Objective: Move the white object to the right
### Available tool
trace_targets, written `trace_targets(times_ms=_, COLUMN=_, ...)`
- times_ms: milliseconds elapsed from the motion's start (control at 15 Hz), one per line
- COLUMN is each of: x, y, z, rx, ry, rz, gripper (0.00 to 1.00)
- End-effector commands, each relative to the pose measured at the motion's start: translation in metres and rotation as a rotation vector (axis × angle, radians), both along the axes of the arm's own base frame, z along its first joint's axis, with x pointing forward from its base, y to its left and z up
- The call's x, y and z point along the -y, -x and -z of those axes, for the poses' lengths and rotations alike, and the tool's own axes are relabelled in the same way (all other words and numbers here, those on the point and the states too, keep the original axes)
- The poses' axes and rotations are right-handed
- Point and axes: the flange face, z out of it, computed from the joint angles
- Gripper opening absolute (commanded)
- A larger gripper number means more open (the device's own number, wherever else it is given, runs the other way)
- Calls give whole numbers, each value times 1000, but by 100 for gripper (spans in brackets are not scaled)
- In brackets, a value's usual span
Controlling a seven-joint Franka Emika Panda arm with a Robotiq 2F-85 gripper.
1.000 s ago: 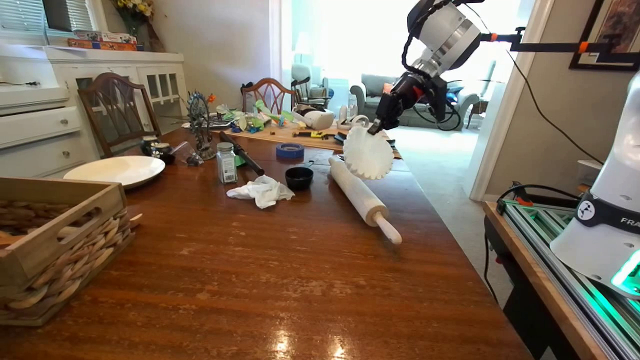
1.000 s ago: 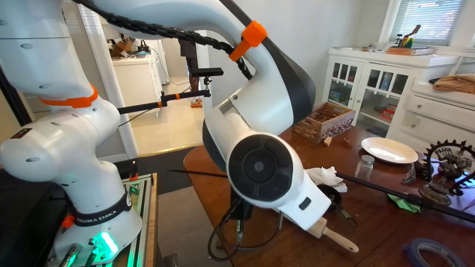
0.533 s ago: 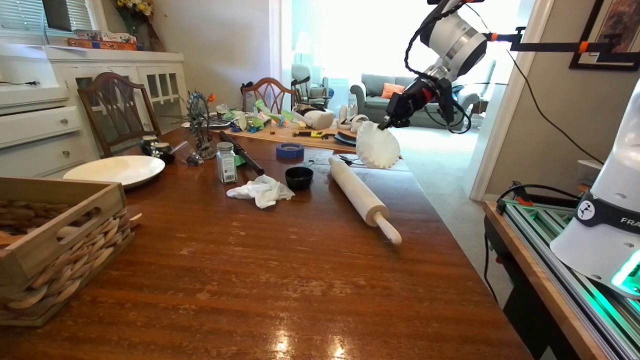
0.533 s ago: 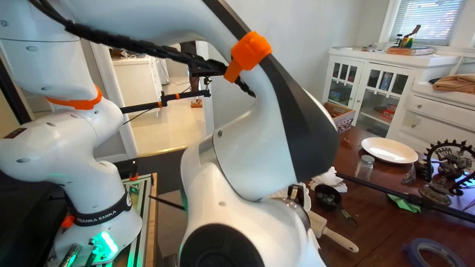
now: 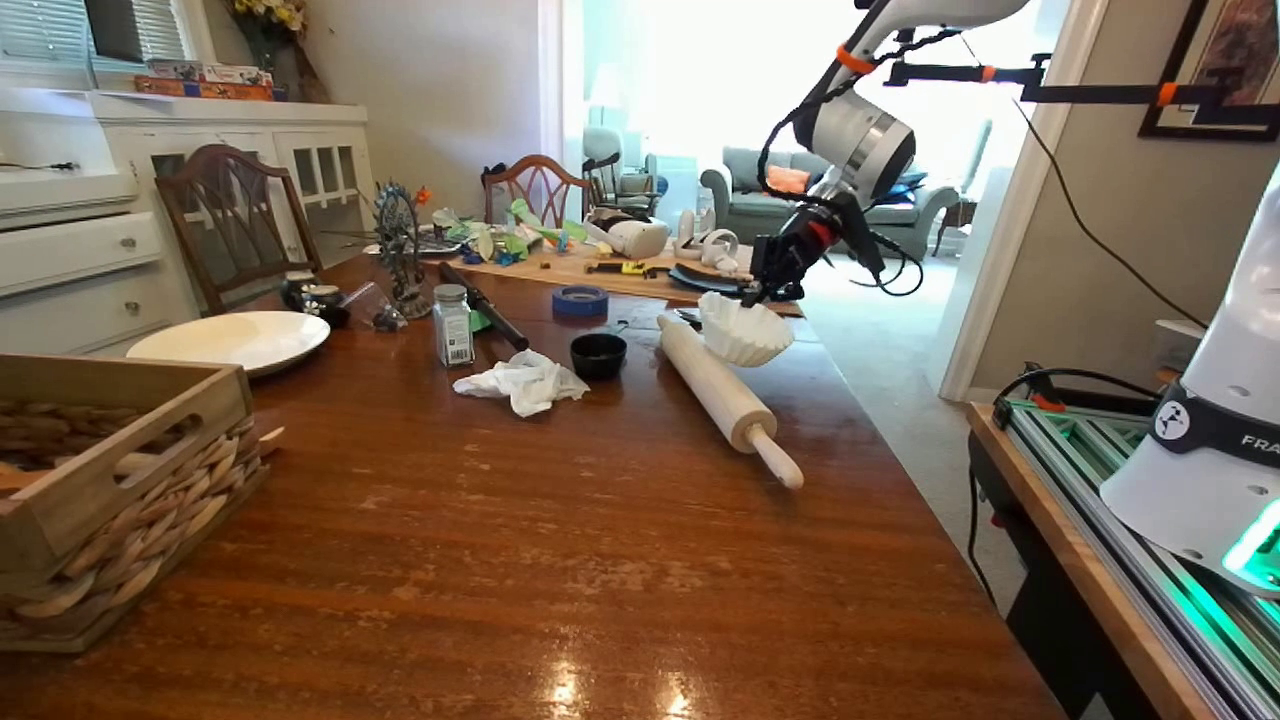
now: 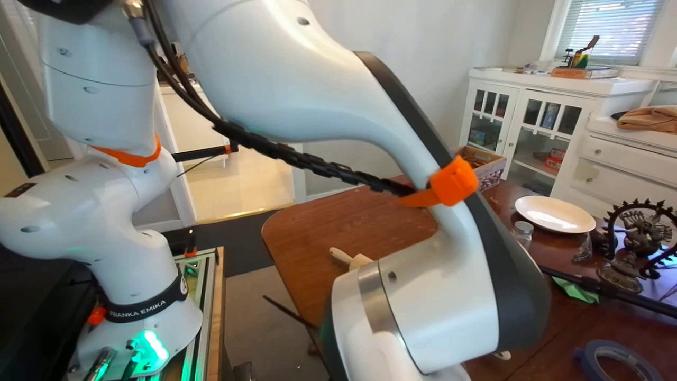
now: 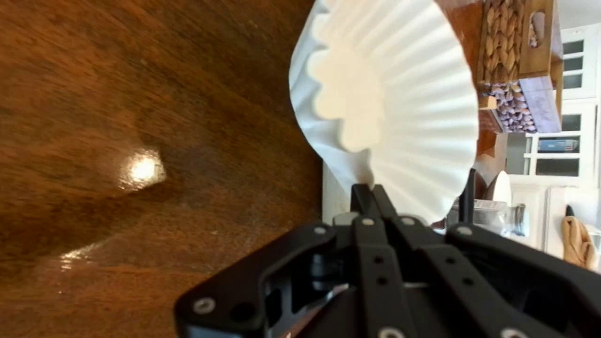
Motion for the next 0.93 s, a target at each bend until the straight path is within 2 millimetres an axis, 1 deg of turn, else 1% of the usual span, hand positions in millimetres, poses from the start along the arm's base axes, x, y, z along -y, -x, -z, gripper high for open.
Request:
trace_targets(times_ms=0, x=20, y=-14, z=25, rx=-100, ry=-76, rz=7, gripper=0)
trace_targets(times_ms=200, x=36, y=-6, z=37, rx=-163, ry=-106, rz=-9, gripper=0)
trace_targets(times_ms=333, x=48, y=1, z=37, rx=-202, ry=-99, rz=-41, gripper=0)
trace_targets(times_ms=533, x=65, y=3, z=32, rx=-258, ry=-29, rz=-69, gripper=0)
trace_targets(times_ms=667, x=71, y=-3, z=25, rx=-266, ry=14, rz=-81, gripper=0)
trace_targets(times_ms=867, x=75, y=-18, z=20, rx=-259, ry=76, rz=-90, gripper=0)
